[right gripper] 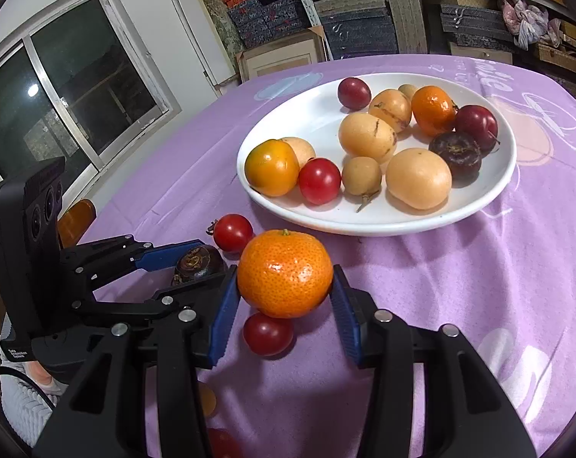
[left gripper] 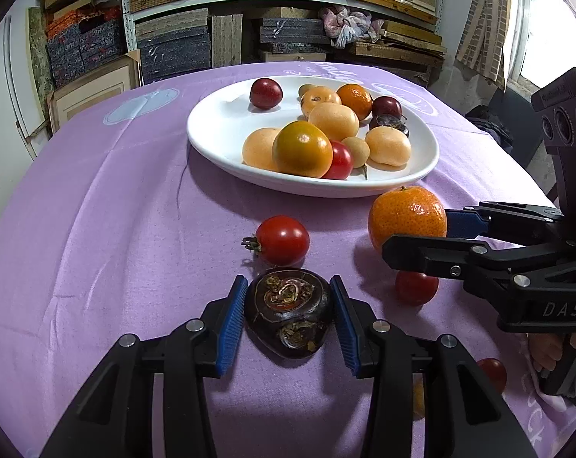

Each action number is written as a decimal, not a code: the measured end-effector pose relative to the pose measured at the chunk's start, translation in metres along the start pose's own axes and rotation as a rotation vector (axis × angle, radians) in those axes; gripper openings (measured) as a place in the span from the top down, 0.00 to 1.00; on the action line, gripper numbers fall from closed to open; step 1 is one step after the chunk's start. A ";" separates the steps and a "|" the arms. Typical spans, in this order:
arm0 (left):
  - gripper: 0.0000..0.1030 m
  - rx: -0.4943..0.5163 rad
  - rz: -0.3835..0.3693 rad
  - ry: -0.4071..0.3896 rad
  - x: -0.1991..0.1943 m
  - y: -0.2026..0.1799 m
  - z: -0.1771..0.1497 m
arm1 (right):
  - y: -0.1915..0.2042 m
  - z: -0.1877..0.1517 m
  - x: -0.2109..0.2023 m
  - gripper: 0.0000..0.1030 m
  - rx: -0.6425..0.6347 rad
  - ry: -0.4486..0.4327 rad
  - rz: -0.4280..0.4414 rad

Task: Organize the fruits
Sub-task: 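Grasp the passion fruit with the left gripper while the right gripper grasps a tangerine, then carry the passion fruit and tangerine onto the white plate and open both grippers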

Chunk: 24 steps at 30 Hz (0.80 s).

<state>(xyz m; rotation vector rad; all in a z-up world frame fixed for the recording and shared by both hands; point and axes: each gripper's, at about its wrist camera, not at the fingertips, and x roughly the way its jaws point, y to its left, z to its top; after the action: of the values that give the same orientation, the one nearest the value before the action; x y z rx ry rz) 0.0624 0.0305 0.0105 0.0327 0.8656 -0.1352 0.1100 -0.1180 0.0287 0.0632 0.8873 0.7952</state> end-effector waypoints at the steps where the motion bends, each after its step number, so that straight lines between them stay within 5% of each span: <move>1: 0.57 0.000 0.001 -0.003 -0.001 0.000 -0.001 | 0.000 0.000 -0.001 0.55 -0.001 -0.004 0.000; 24: 0.57 -0.092 -0.035 -0.129 -0.040 0.010 -0.002 | 0.011 -0.011 -0.043 0.55 -0.052 -0.089 -0.021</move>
<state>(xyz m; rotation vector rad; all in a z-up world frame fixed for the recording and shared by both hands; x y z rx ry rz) 0.0364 0.0453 0.0395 -0.0770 0.7433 -0.1287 0.0793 -0.1408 0.0542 0.0436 0.7818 0.7899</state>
